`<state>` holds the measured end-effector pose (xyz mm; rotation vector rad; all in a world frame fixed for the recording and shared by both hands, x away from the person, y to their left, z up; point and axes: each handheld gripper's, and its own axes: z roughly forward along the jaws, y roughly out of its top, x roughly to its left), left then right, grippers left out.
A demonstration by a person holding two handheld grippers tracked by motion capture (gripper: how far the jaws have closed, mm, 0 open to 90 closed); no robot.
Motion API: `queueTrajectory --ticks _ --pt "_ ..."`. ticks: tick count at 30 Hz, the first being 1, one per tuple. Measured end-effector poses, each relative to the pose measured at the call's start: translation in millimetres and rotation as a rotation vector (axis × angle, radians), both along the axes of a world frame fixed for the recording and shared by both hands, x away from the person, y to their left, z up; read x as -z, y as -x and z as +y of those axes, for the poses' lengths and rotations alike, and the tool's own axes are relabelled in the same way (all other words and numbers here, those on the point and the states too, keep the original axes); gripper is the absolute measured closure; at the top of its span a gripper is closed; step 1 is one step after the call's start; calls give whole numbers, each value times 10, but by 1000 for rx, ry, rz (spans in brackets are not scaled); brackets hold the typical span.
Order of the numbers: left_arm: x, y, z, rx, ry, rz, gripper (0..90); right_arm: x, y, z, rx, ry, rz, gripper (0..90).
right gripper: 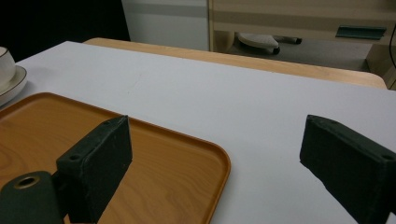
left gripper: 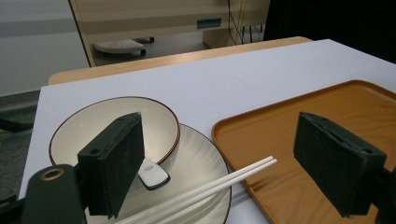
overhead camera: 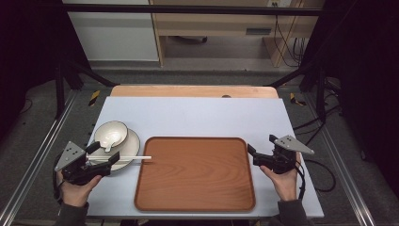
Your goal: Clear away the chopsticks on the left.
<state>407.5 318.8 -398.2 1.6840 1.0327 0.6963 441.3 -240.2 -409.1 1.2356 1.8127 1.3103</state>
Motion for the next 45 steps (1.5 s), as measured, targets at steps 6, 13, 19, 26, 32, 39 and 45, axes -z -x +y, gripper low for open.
queueTrajectory --ticks 6,13,19,26,32,39,45 --pt "13 20 15 10 -8 4 165 11 -3 2 -1 4 9 97" --pt "27 9 88 40 -39 26 183 7 -7 38 1 13 10 100" --pt "22 36 213 83 -63 53 195 3 -4 53 -6 10 13 101" --pt "70 35 319 137 -165 132 220 5 -14 93 -16 15 15 104" --pt "183 -48 332 156 -213 184 272 13 -11 113 -23 19 20 107" --pt "327 -157 347 146 -266 228 380 27 -22 116 -27 22 20 111" --pt "421 -281 366 138 -317 241 449 52 -48 168 -35 35 33 111"
